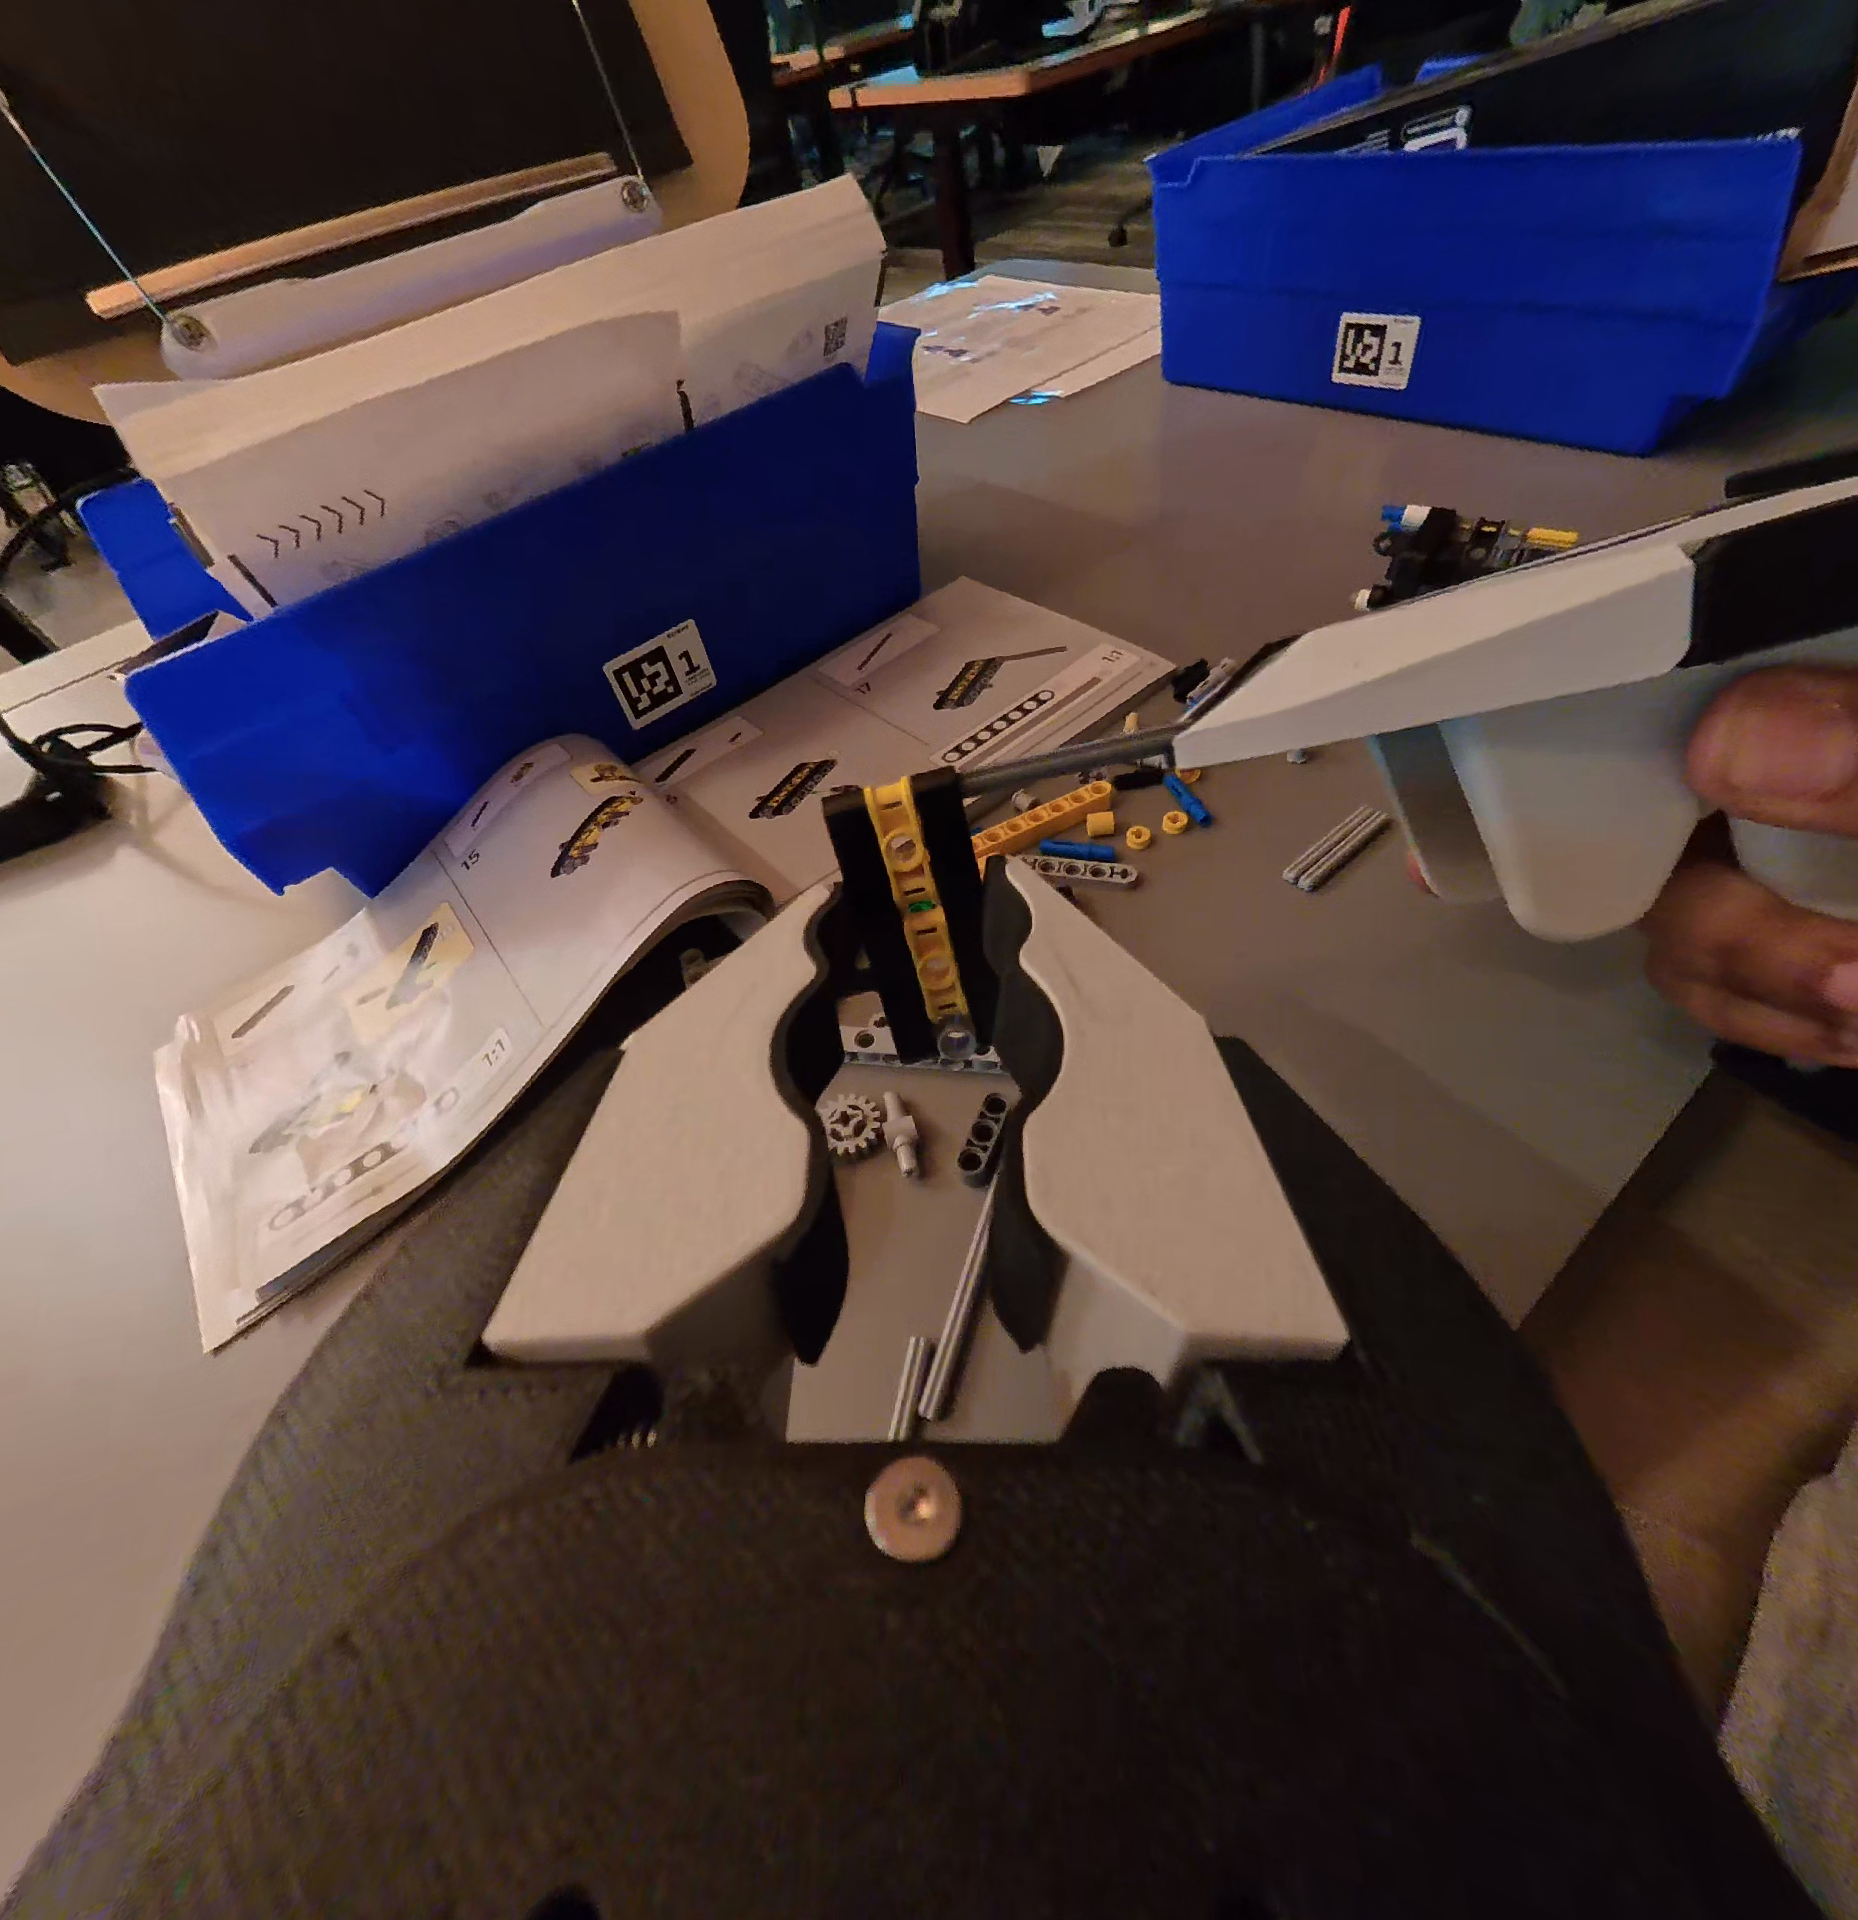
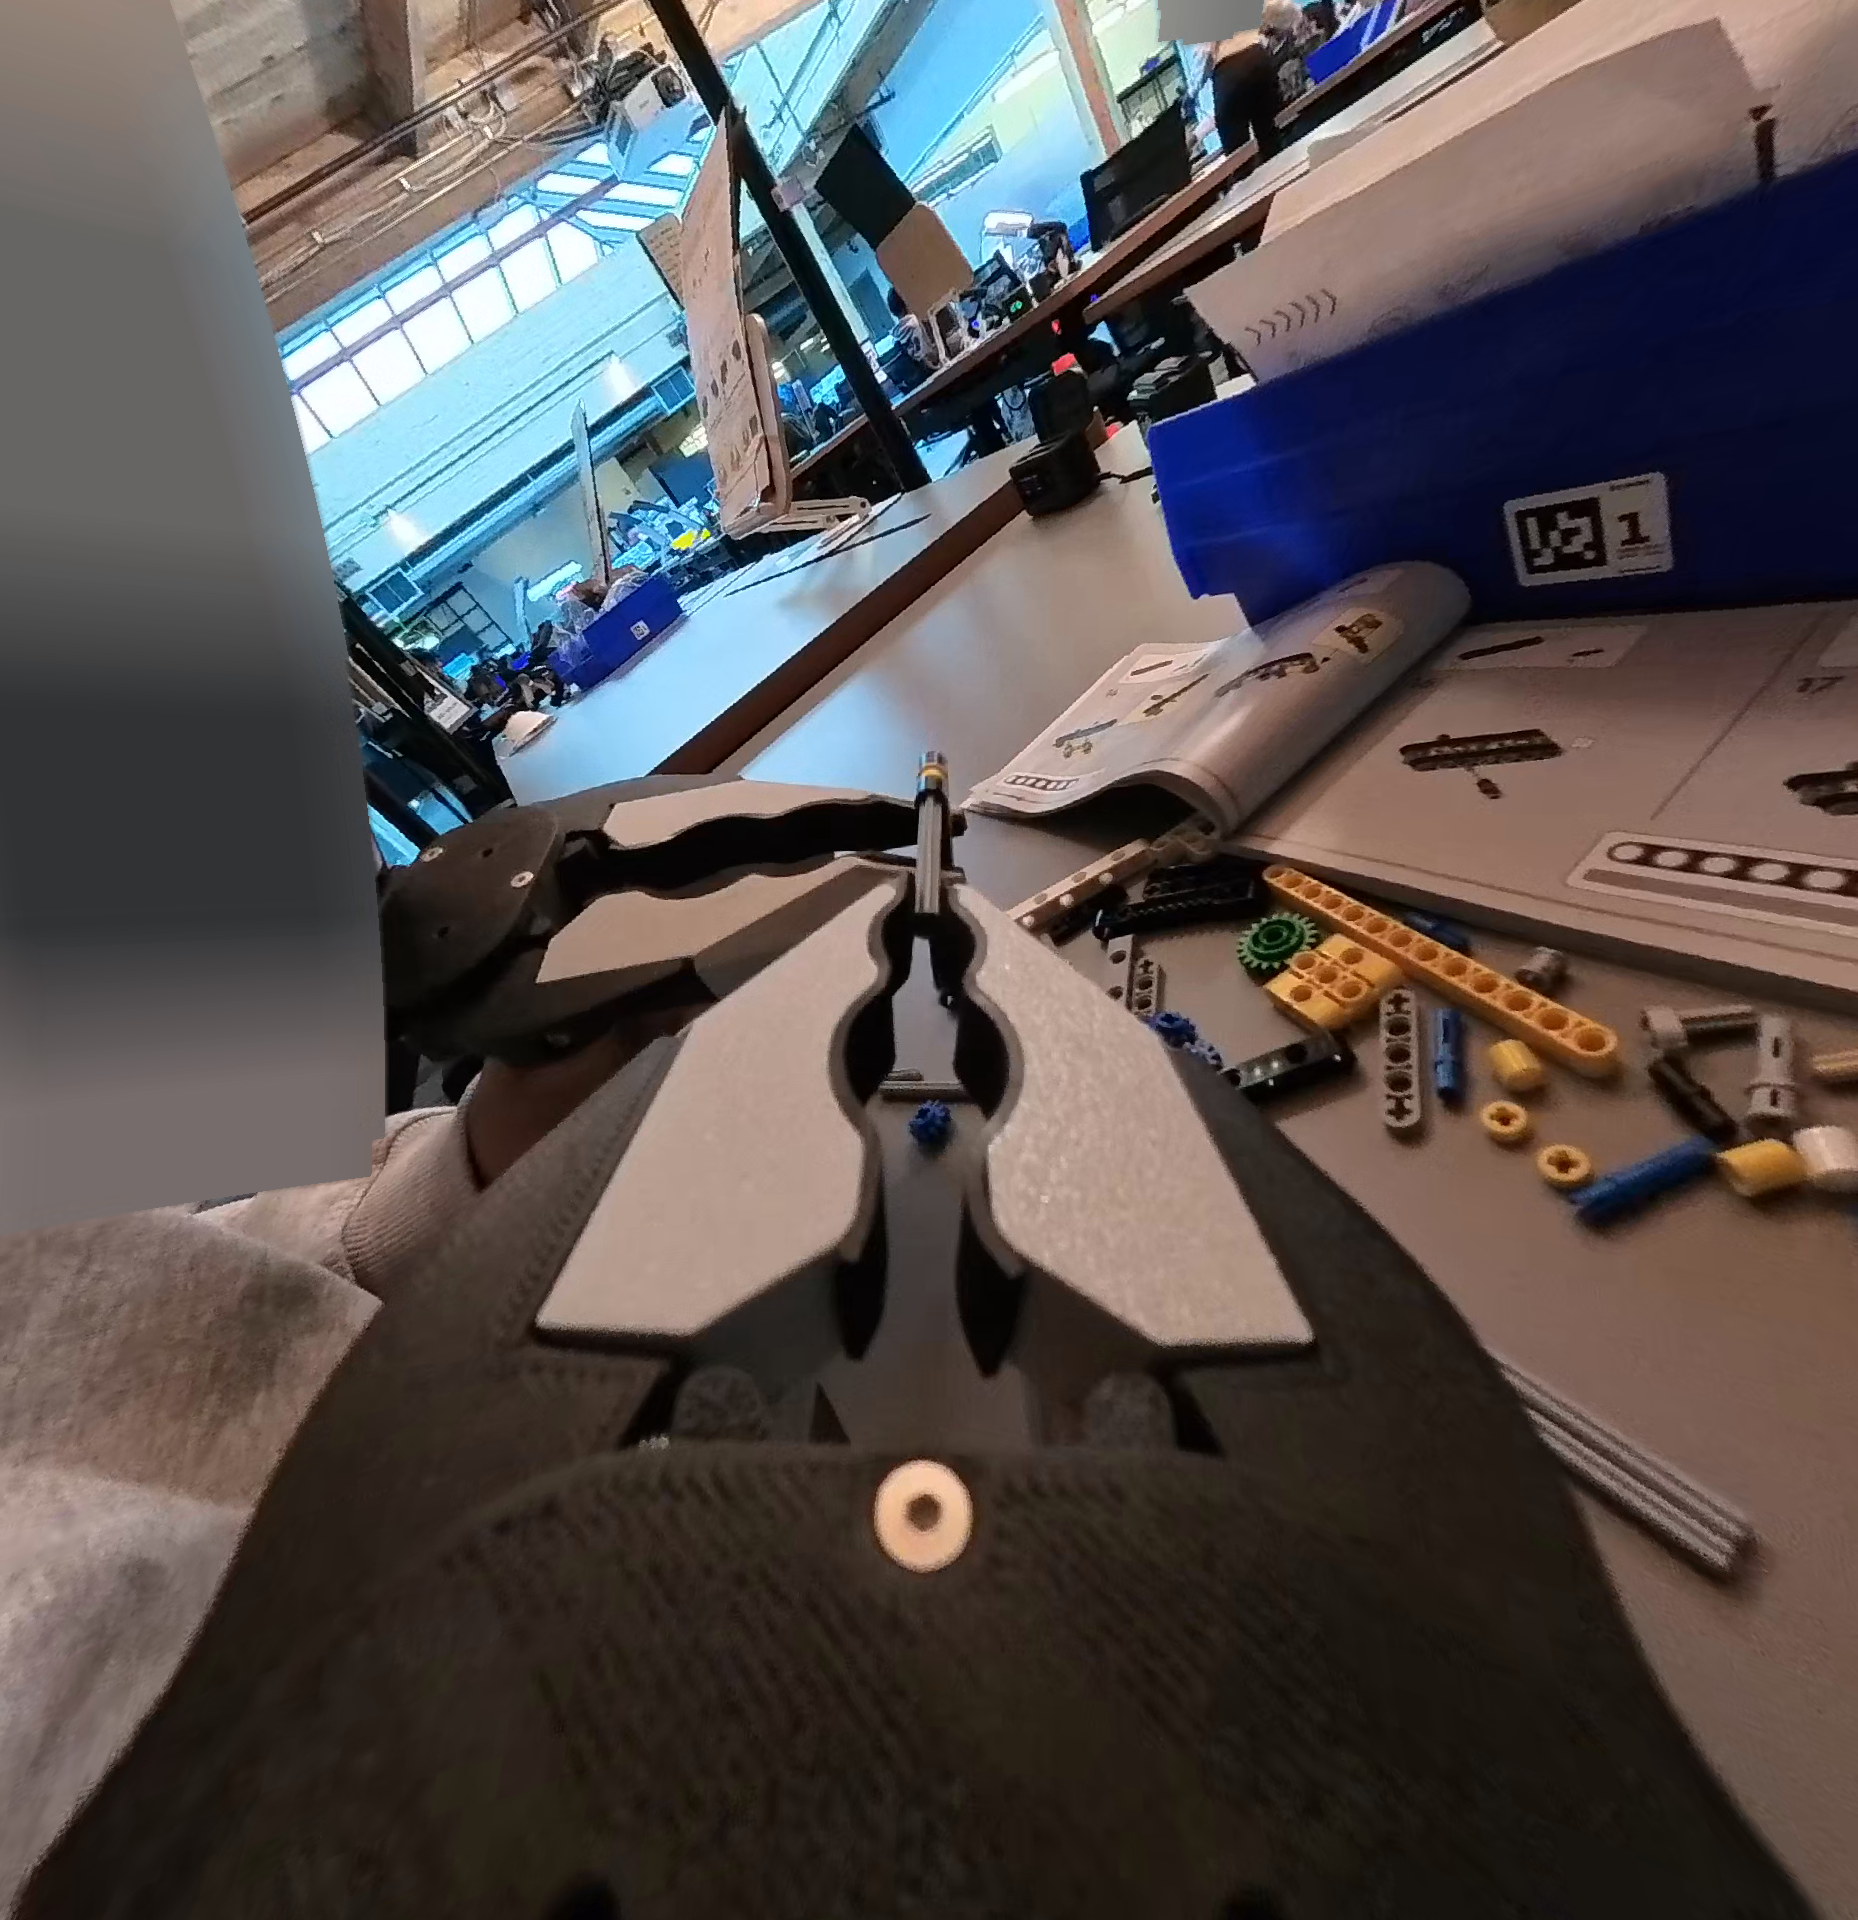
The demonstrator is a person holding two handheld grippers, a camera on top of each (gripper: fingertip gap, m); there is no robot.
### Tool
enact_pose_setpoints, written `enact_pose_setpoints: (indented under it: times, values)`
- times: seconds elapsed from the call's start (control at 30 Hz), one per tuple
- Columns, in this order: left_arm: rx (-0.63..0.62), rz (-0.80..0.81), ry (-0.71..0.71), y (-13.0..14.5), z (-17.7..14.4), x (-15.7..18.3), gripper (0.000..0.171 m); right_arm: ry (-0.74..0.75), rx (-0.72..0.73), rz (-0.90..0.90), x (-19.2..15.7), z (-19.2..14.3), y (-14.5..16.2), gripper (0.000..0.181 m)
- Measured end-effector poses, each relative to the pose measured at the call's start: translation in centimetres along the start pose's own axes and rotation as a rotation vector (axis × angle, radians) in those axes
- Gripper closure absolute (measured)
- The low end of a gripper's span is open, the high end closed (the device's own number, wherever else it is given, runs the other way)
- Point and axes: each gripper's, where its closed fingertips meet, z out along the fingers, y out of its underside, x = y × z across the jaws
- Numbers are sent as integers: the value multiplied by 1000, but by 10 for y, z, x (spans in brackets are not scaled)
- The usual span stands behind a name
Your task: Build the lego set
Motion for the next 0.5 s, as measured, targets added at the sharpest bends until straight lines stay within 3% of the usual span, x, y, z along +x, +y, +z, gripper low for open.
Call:
enact_pose_setpoints:
  times: [0.2, 0.37, 0.5]
  values:
    - [54, -178, 75, -5, -2, -5, 148, -19, 8, -60, -6, 4, -1, 177]
    - [81, -256, 120, -7, -4, -5, 148, -28, 24, -167, -13, 4, -6, 158]
    - [111, -315, 169, -8, -4, -4, 148, -98, 70, -169, -19, -2, -17, 127]
